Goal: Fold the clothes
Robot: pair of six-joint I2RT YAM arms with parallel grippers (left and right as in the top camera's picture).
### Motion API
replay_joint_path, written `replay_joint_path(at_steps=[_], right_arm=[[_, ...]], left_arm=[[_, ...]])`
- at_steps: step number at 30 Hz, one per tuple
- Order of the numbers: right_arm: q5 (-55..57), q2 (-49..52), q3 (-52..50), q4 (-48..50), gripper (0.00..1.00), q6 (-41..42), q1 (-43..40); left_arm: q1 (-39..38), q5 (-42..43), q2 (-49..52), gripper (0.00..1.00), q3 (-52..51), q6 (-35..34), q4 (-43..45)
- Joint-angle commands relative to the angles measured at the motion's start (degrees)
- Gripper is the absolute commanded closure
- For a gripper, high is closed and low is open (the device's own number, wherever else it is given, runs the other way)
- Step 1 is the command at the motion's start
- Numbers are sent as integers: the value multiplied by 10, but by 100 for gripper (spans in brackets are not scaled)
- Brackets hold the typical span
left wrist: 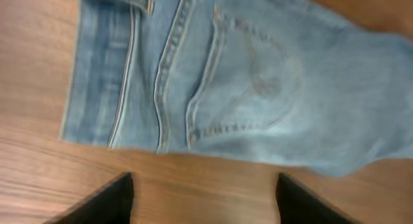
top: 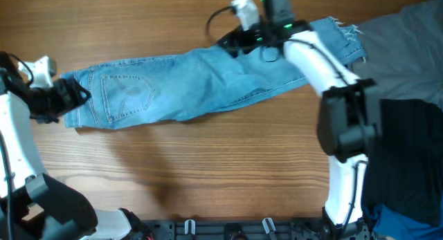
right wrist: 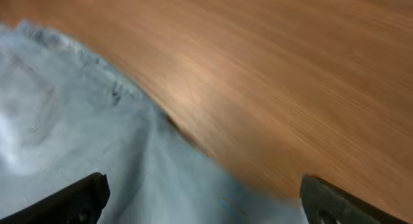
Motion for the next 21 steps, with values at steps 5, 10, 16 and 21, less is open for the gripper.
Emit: replay_joint_path(at_steps=[5,10,16,21], right_arm=[[-36,-65,7,-172,0,51,-76],[122,-64,6,-263,0,53,-82],[253,-64,-4,-283,0,128,-90],[233,-39,-45,-214,12,152,-94]], left_arm=[[-2,41,83,89,-213,-26,235],[36,-205,182,94,-243,-227,351],[203,-223,193,92,-209,-280,346],[276,-116,193,82,-153,-230,292]])
